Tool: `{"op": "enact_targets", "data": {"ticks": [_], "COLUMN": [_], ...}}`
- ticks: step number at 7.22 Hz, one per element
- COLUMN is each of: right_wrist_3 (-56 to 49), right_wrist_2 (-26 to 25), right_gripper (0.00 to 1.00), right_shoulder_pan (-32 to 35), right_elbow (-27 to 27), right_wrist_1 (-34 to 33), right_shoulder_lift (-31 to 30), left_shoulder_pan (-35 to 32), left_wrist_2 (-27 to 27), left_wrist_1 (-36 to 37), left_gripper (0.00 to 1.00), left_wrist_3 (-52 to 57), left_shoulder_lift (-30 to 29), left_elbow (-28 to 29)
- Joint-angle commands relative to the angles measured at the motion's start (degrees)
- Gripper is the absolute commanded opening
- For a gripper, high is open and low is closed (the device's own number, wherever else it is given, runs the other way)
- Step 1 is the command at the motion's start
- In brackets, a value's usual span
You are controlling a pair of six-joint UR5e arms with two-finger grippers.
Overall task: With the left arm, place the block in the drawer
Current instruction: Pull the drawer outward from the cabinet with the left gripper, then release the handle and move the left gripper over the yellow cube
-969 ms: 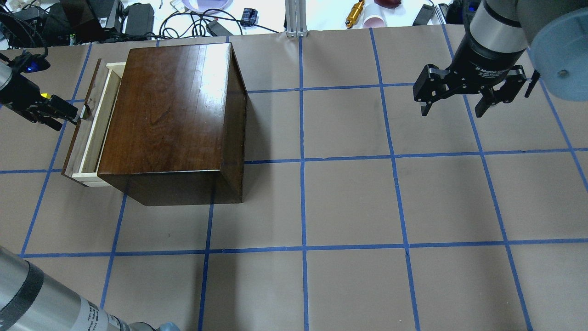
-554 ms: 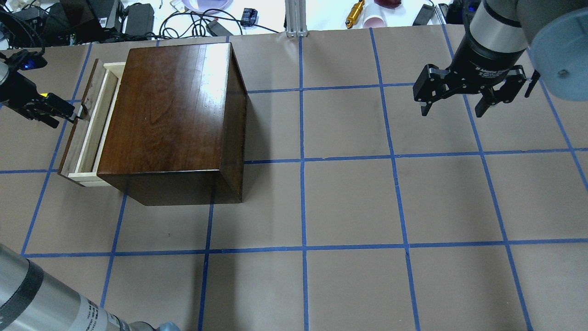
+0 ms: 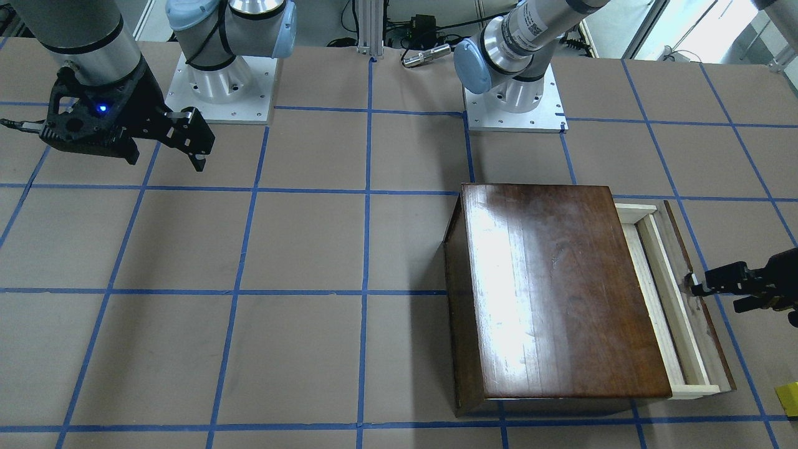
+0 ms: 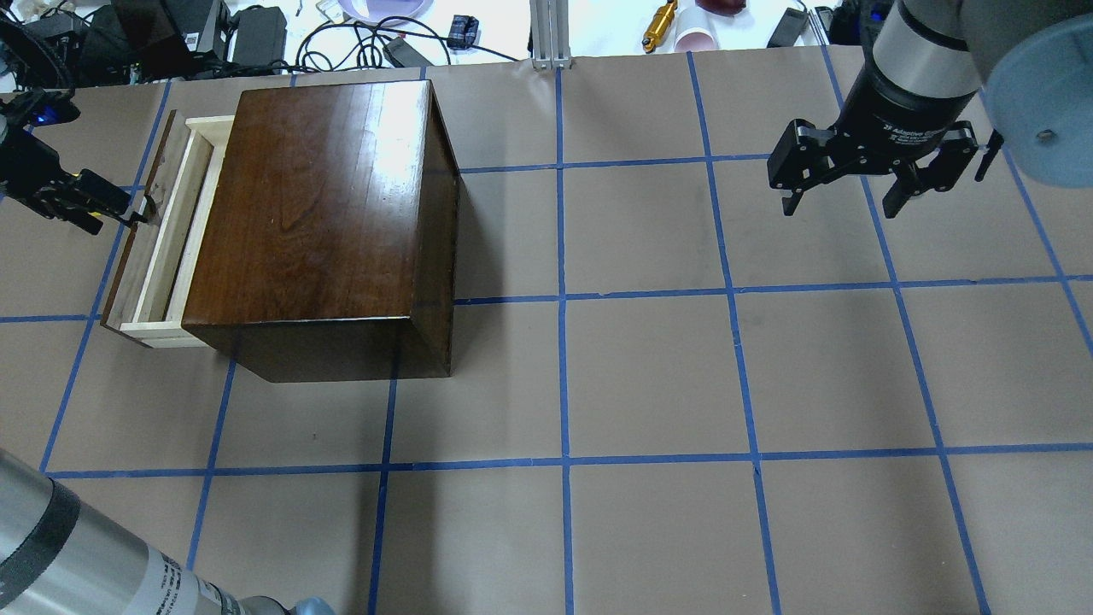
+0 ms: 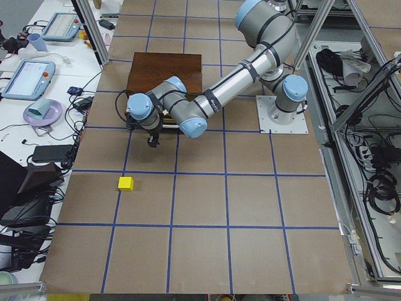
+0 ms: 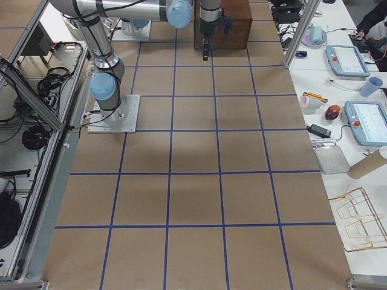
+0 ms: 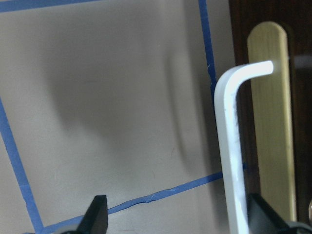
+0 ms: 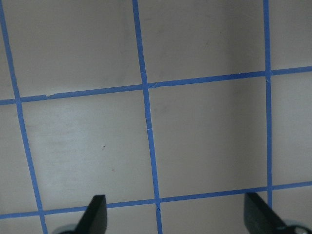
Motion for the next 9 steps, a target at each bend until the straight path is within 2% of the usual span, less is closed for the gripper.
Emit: {"op": "enact_targets", "data": {"ticks": [1, 9], "right_wrist_3": [0.0, 0.0], "right_wrist_2": [0.0, 0.0], "right_gripper": [1.0, 1.0], "right_shoulder_pan": [0.0, 0.0], "right_elbow": [0.0, 0.09], "right_wrist_1": [0.0, 0.0], "right_shoulder_lift": [0.0, 0.0], "left_shoulder_pan": [0.49, 1.01], "left_wrist_2": [0.56, 2.41], "left_wrist_1": [-0.02, -0.11], "left_gripper": [1.0, 1.0], "left_wrist_3": [0.41, 2.52], "left_shoulder_lift": [-0.33, -1.3], "left_elbow": [0.69, 4.12]}}
